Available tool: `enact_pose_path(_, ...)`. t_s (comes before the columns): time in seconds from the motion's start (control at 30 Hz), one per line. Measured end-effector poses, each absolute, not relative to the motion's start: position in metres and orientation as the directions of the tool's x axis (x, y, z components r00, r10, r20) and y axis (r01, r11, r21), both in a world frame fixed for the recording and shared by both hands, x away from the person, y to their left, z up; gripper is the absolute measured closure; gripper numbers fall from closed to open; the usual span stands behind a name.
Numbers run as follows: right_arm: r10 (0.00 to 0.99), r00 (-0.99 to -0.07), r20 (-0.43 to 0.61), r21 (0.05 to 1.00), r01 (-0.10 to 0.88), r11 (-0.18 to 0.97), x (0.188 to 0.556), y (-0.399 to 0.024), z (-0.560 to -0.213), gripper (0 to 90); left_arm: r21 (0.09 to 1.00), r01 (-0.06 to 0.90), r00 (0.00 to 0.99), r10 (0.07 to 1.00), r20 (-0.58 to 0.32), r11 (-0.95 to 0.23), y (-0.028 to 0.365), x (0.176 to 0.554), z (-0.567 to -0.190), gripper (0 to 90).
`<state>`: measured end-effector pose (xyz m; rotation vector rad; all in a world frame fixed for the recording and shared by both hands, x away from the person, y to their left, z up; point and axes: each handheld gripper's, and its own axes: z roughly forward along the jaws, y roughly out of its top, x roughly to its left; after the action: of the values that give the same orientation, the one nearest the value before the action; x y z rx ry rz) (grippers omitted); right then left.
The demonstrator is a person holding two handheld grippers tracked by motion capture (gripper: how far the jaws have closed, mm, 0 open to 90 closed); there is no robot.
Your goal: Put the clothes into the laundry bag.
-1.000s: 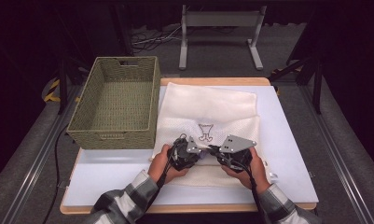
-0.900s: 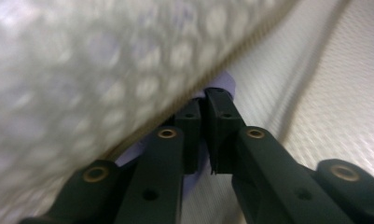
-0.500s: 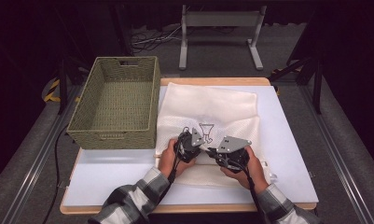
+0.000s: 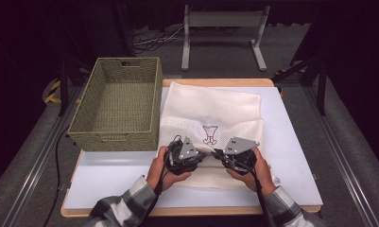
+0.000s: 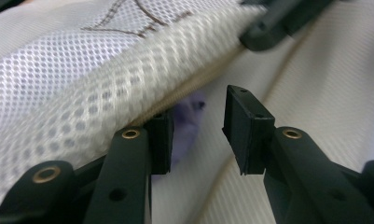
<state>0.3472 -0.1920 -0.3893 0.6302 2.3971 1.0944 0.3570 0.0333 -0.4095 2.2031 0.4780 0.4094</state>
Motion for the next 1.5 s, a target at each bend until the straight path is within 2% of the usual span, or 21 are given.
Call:
enact_pose_path(0.13, 0.563, -0.802, -0.2, 0.775, 0.222, 0.591, 0.347, -0.192, -0.388, 86.9, 0.77, 0.169, 0.885, 0.439, 0.156, -0.615, 0.048, 0.35, -0.407, 65.5)
enact_pose_path(0.23, 0.563, -0.802, -0.202, 0.777, 0.219, 0.59, 0.346, -0.192, -0.388, 86.8, 0.775, 0.171, 0.876, 0.454, 0.163, -0.608, 0.064, 0.344, -0.402, 66.1)
enact_pose_path(0.43, 0.561, -0.805, -0.193, 0.778, 0.223, 0.588, 0.347, -0.192, -0.387, 86.8, 0.772, 0.202, 0.842, 0.51, 0.177, -0.602, 0.102, 0.334, -0.401, 61.7)
enact_pose_path(0.5, 0.563, -0.804, -0.193, 0.781, 0.221, 0.584, 0.346, -0.193, -0.386, 86.8, 0.765, 0.241, 0.822, 0.544, 0.166, -0.597, 0.117, 0.333, -0.406, 58.9)
enact_pose_path(0.63, 0.561, -0.804, -0.196, 0.78, 0.219, 0.586, 0.343, -0.196, -0.385, 86.8, 0.739, 0.288, 0.805, 0.572, 0.158, -0.609, 0.132, 0.333, -0.416, 55.5)
enact_pose_path(0.77, 0.559, -0.806, -0.192, 0.78, 0.221, 0.586, 0.341, -0.197, -0.385, 86.8, 0.717, 0.348, 0.785, 0.605, 0.129, -0.604, 0.141, 0.334, -0.427, 46.6)
enact_pose_path(0.8, 0.559, -0.806, -0.192, 0.78, 0.221, 0.586, 0.341, -0.197, -0.385, 86.8, 0.717, 0.348, 0.785, 0.605, 0.129, -0.604, 0.141, 0.334, -0.427, 47.1)
enact_pose_path(0.9, 0.558, -0.806, -0.197, 0.778, 0.218, 0.589, 0.341, -0.196, -0.385, 86.7, 0.728, 0.342, 0.79, 0.601, 0.12, -0.595, 0.143, 0.332, -0.428, 50.0)
enact_pose_path(0.97, 0.556, -0.807, -0.197, 0.779, 0.216, 0.589, 0.341, -0.197, -0.385, 86.7, 0.765, 0.3, 0.804, 0.583, 0.119, -0.569, 0.142, 0.326, -0.422, 59.8)
enact_pose_path(1.0, 0.557, -0.807, -0.195, 0.781, 0.216, 0.586, 0.341, -0.196, -0.385, 86.7, 0.784, 0.251, 0.824, 0.551, 0.135, -0.567, 0.132, 0.322, -0.416, 73.9)
enact_pose_path(1.07, 0.557, -0.807, -0.196, 0.78, 0.216, 0.588, 0.342, -0.195, -0.385, 86.8, 0.784, 0.207, 0.84, 0.517, 0.165, -0.585, 0.119, 0.316, -0.413, 77.5)
enact_pose_path(1.1, 0.557, -0.807, -0.196, 0.78, 0.216, 0.588, 0.342, -0.195, -0.385, 86.8, 0.784, 0.207, 0.84, 0.517, 0.165, -0.585, 0.119, 0.316, -0.413, 82.9)
enact_pose_path(1.23, 0.555, -0.805, -0.208, 0.782, 0.204, 0.59, 0.34, -0.193, -0.384, 86.8, 0.753, 0.169, 0.874, 0.449, 0.183, -0.635, 0.088, 0.318, -0.419, 89.3)
enact_pose_path(1.37, 0.556, -0.807, -0.2, 0.785, 0.208, 0.584, 0.339, -0.191, -0.384, 86.8, 0.731, 0.188, 0.874, 0.451, 0.18, -0.656, 0.058, 0.333, -0.426, 90.0)
enact_pose_path(1.5, 0.544, -0.816, -0.194, 0.786, 0.203, 0.584, 0.339, -0.188, -0.385, 86.7, 0.718, 0.223, 0.852, 0.49, 0.185, -0.659, 0.025, 0.348, -0.43, 90.0)
